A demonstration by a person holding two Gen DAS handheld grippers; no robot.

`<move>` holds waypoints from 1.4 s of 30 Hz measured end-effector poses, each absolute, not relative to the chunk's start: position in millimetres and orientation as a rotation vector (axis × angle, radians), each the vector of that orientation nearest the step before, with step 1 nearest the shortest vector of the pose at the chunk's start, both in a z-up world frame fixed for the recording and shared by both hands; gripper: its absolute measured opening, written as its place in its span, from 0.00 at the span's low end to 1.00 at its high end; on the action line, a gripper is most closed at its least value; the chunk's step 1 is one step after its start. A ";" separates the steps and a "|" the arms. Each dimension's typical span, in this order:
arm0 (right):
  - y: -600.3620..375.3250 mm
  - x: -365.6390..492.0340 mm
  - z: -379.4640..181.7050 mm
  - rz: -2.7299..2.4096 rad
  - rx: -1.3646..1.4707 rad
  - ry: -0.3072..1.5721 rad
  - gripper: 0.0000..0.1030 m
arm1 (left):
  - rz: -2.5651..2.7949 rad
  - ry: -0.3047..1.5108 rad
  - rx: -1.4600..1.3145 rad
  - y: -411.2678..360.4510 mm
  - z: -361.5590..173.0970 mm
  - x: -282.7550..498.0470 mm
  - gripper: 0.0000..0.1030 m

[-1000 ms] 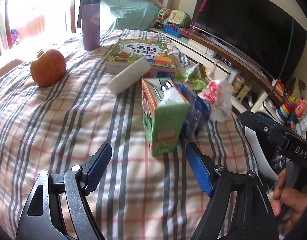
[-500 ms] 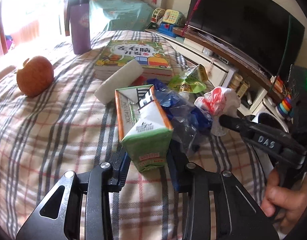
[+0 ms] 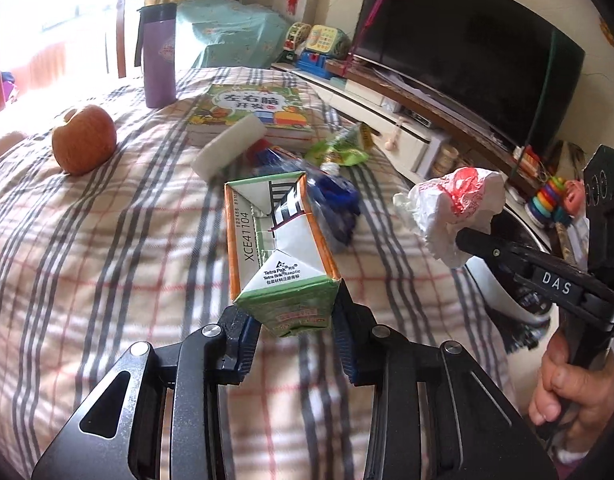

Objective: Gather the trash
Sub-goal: 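Grasp the green juice carton with the left gripper while the right grasps the white plastic bag, then carry the green carton and white plastic bag over the black bin with both grippers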

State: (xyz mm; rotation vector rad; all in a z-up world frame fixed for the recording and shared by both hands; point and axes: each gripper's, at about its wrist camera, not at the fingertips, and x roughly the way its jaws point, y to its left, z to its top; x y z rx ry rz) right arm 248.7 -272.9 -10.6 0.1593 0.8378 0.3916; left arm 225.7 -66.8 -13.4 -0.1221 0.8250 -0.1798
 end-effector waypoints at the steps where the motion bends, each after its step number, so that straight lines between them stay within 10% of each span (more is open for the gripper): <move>1: -273.7 243.5 -10.4 0.392 0.163 0.839 0.10 | -0.186 0.827 -0.120 -68.6 -12.9 223.0 0.31; 42: -349.7 169.2 9.2 0.235 0.204 0.776 0.10 | -0.362 0.832 0.051 -161.9 -3.1 189.6 0.31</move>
